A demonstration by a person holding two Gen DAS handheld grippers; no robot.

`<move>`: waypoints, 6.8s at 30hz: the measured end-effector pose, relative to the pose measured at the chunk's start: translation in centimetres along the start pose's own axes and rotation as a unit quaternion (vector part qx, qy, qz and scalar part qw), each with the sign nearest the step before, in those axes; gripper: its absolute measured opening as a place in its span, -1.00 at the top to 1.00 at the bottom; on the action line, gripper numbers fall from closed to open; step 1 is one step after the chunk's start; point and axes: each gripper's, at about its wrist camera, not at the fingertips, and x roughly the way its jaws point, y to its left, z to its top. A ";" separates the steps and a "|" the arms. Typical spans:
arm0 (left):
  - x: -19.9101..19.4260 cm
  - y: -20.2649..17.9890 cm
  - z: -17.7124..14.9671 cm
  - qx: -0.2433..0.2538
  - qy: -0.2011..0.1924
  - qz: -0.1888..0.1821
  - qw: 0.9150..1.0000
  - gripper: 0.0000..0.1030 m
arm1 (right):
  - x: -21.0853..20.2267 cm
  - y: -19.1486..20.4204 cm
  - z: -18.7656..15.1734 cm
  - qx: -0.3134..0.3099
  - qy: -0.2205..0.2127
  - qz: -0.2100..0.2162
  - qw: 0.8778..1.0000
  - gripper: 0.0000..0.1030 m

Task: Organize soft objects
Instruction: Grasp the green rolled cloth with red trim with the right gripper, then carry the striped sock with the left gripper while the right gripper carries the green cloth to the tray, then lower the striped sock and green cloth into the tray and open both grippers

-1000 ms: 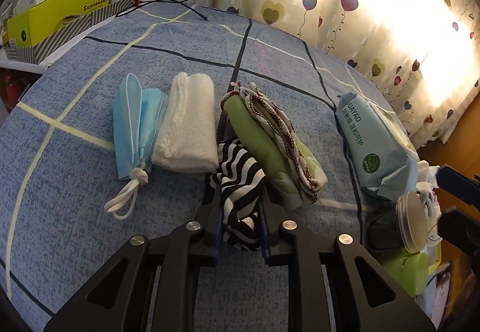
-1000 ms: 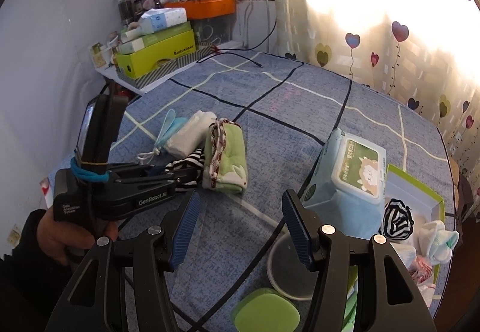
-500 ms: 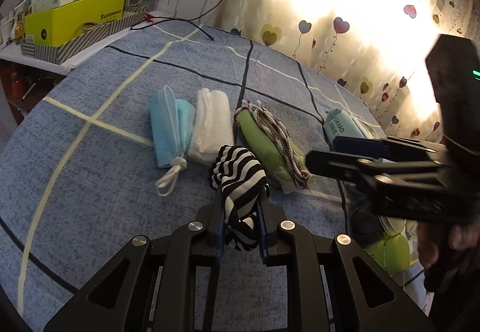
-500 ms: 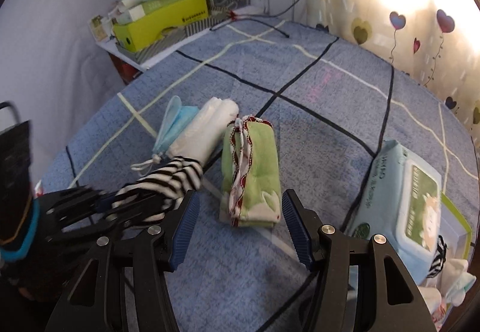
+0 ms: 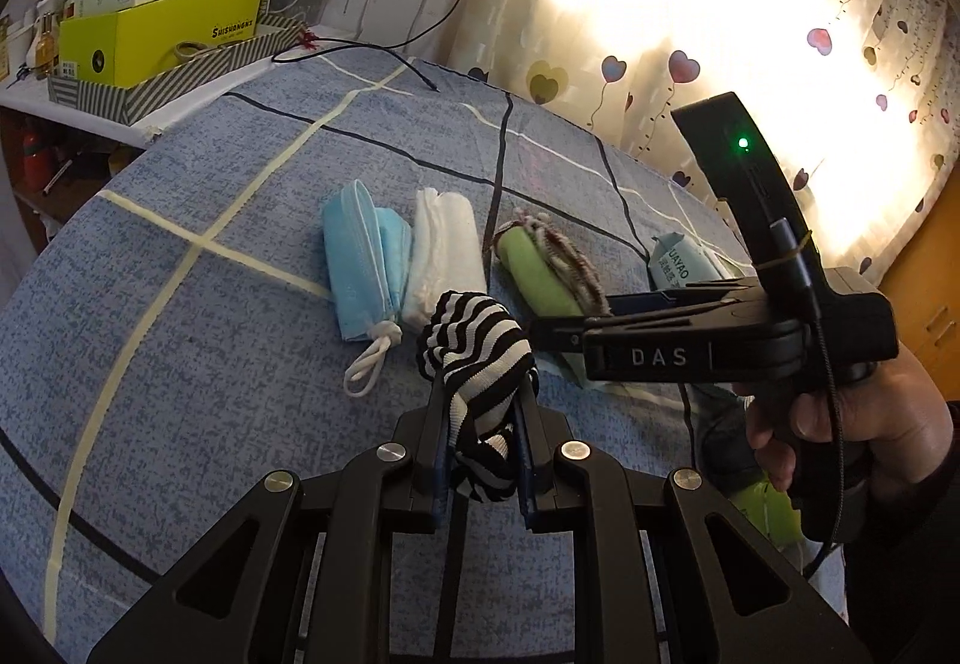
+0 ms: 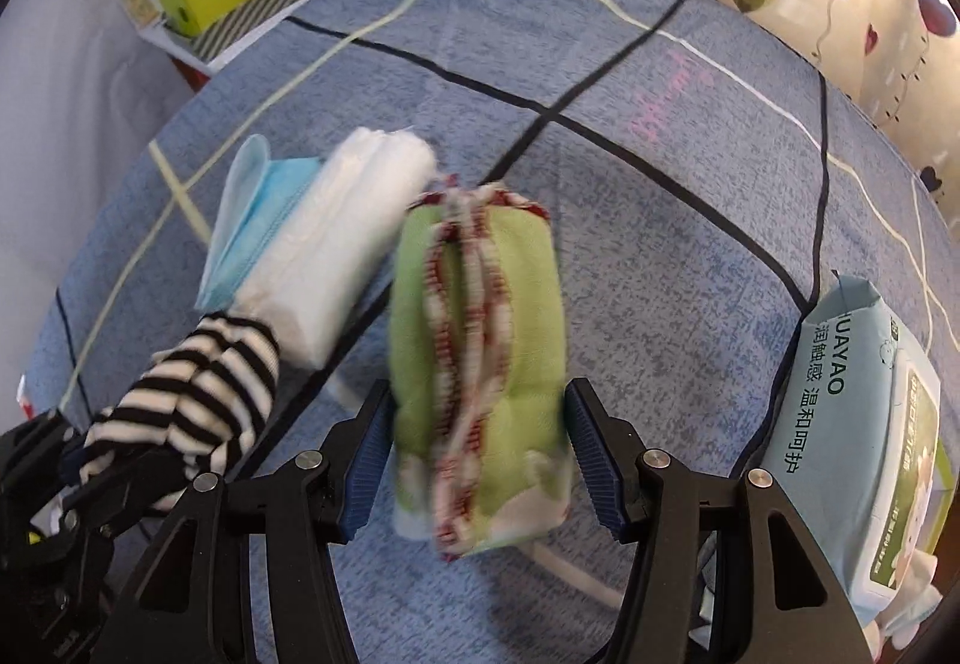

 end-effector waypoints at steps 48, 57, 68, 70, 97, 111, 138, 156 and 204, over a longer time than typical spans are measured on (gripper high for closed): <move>-4.5 -11.7 0.1 0.100 -0.043 -0.029 0.994 0.65 | -18.5 -1.9 -13.4 0.033 -0.230 0.007 0.973 0.35; -4.6 -13.9 -0.1 0.119 -0.043 -0.038 0.991 0.65 | -19.7 -3.5 -15.0 0.050 -0.242 0.001 0.969 0.35; -4.1 -16.5 -0.7 0.140 -0.035 -0.054 0.988 0.65 | -20.8 -5.3 -17.3 0.073 -0.249 -0.012 0.966 0.34; -4.1 -17.1 -0.8 0.145 -0.034 -0.059 0.987 0.65 | -21.1 -5.6 -17.7 0.077 -0.252 -0.015 0.965 0.34; -4.1 -23.6 -2.3 0.198 -0.018 -0.111 0.974 0.65 | -24.4 -11.9 -24.7 0.165 -0.272 -0.066 0.946 0.34; -2.2 -25.8 -3.8 0.214 0.013 -0.127 0.969 0.65 | -23.3 -13.9 -26.6 0.197 -0.256 -0.073 0.944 0.34; 3.4 -29.2 -6.3 0.236 0.087 -0.124 0.960 0.65 | -18.8 -17.6 -28.5 0.235 -0.210 -0.049 0.948 0.33; 7.0 -29.9 -7.3 0.236 0.132 -0.116 0.956 0.65 | -16.5 -18.1 -29.0 0.237 -0.181 -0.038 0.954 0.28; 1.2 -23.8 -2.8 0.171 0.051 -0.116 0.977 0.26 | -13.3 -16.4 -27.1 0.238 -0.166 -0.071 0.954 0.33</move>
